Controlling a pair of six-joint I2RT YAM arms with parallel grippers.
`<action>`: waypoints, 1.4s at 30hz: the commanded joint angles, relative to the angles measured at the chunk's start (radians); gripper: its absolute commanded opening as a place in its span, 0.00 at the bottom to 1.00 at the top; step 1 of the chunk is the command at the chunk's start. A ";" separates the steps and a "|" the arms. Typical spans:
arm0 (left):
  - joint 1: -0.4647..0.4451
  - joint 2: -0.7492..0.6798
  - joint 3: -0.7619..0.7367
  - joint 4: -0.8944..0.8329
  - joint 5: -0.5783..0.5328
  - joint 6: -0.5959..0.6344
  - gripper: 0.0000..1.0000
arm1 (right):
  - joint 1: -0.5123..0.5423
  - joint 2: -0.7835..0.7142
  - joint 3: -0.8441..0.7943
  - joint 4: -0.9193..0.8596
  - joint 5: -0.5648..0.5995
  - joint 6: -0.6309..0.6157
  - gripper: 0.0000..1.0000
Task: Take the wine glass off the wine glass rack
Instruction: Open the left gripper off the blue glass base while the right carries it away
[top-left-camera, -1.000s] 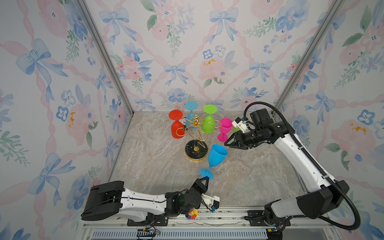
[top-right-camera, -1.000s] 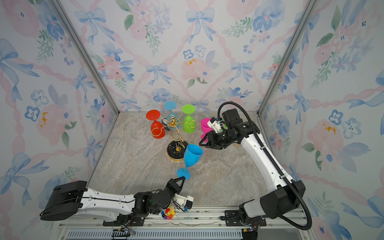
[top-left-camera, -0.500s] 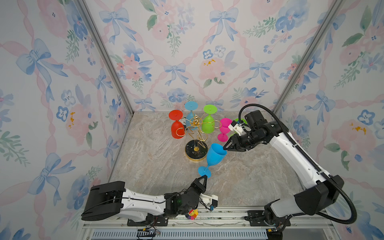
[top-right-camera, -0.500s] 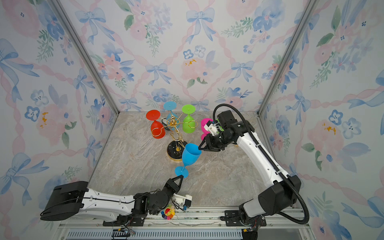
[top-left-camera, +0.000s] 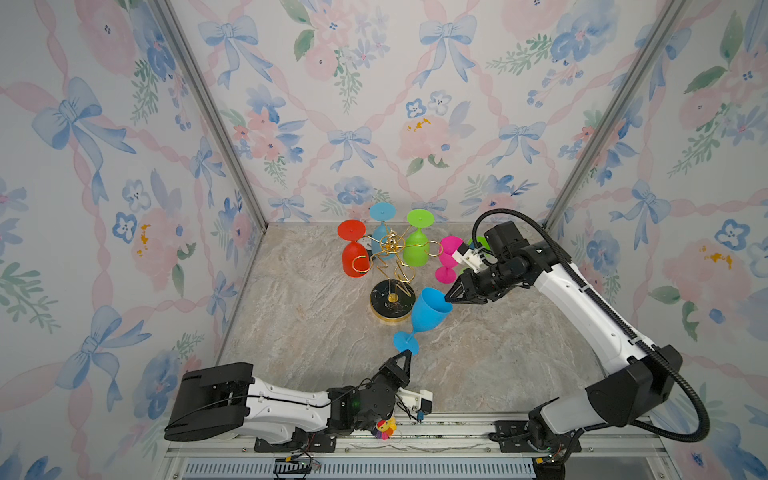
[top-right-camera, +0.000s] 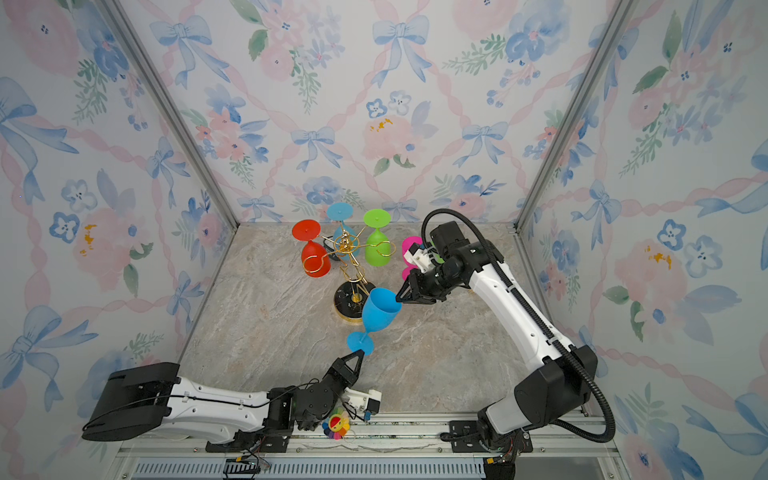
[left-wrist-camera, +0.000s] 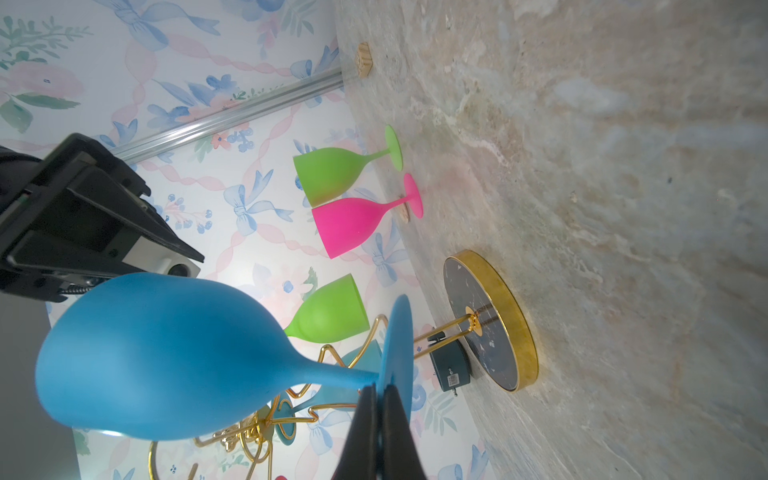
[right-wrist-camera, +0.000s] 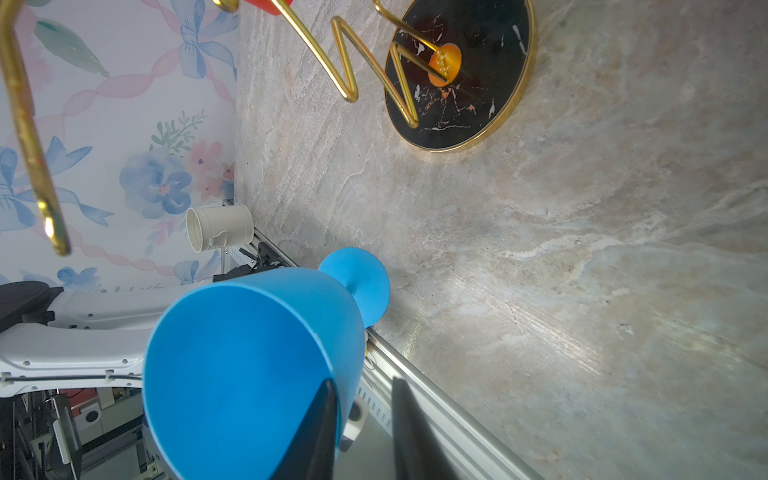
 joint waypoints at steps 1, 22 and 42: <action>-0.003 0.007 -0.013 0.049 -0.022 0.024 0.00 | 0.019 0.019 0.009 -0.013 -0.017 -0.011 0.25; -0.004 0.014 -0.027 0.074 -0.029 0.044 0.00 | 0.033 0.025 0.023 -0.003 0.002 -0.020 0.13; -0.007 0.016 0.000 0.072 -0.046 -0.075 0.63 | -0.022 -0.043 0.015 -0.004 0.216 -0.026 0.00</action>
